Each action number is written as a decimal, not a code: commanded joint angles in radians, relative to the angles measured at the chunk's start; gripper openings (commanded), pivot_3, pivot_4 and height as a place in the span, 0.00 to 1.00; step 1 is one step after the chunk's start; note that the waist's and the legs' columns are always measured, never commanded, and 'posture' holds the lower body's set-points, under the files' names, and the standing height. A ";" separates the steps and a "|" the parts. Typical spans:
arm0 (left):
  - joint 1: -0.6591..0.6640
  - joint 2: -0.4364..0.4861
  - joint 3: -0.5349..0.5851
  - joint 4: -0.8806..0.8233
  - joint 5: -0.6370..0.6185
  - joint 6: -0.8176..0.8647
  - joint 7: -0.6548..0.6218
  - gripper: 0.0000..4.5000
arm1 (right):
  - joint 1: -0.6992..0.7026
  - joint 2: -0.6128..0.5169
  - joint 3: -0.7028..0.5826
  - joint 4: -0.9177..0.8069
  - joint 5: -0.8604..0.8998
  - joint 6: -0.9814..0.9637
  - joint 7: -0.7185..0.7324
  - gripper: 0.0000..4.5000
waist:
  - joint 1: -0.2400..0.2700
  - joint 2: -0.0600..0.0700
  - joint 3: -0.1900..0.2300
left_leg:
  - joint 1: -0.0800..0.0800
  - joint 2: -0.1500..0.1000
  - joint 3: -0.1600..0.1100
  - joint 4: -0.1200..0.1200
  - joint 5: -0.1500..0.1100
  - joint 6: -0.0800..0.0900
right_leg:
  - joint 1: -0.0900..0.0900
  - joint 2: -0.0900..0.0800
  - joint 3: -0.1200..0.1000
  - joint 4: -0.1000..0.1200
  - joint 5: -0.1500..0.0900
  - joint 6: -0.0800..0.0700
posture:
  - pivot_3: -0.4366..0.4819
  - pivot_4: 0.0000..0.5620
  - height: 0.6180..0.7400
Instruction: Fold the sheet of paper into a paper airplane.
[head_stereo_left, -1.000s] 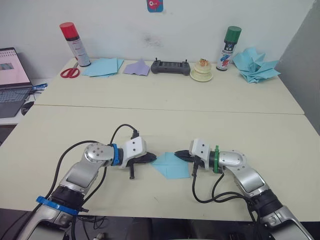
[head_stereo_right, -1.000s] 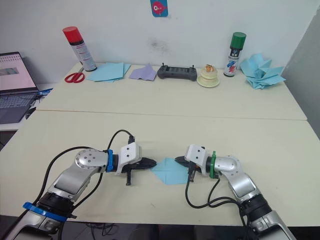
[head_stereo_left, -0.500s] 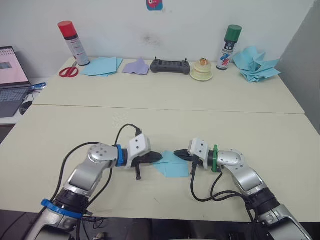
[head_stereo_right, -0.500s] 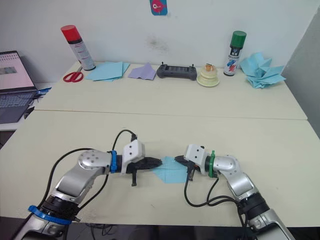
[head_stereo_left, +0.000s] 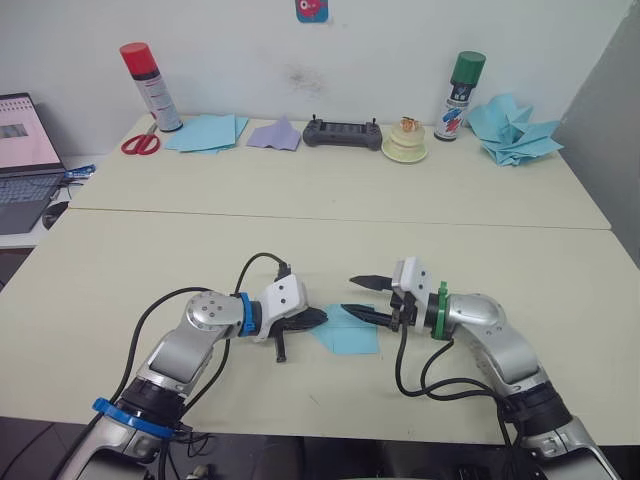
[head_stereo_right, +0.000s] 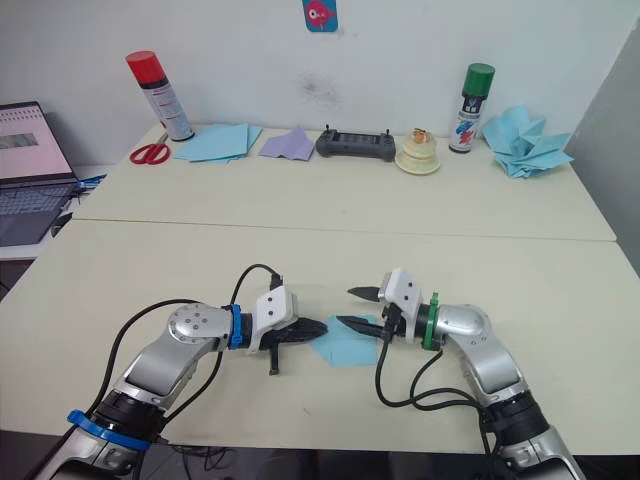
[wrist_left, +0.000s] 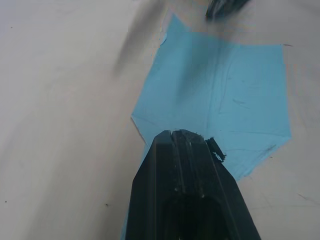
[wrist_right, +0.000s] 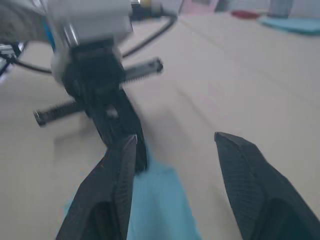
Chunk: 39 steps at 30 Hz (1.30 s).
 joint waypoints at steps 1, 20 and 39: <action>0.043 0.014 -0.040 0.027 0.044 0.020 -0.004 0.00 | -0.005 0.000 0.036 -0.026 0.008 0.019 0.026 0.44 | 0.000 0.000 0.000 | 0.000 0.000 0.000 0.000 0.000 0.000 | 0.000 0.000 0.000 0.000 0.000 0.000 | 0.48 0.27 1.00; 0.038 0.017 -0.040 0.025 0.043 0.023 -0.005 0.00 | 0.013 -0.080 0.155 0.109 -0.207 0.051 -0.010 0.00 | -0.001 0.000 0.000 | 0.000 0.000 0.001 -0.001 0.000 0.000 | 0.000 0.000 0.001 -0.003 0.000 0.000 | 0.48 0.27 1.00; 0.042 0.001 -0.038 0.066 0.037 -0.015 0.005 0.00 | 0.209 -0.181 -0.055 -0.083 -0.062 0.037 -0.055 0.00 | 0.001 0.002 -0.006 | 0.002 0.000 0.000 -0.002 0.000 0.000 | 0.007 -0.001 0.000 -0.010 0.001 0.002 | 0.48 0.27 1.00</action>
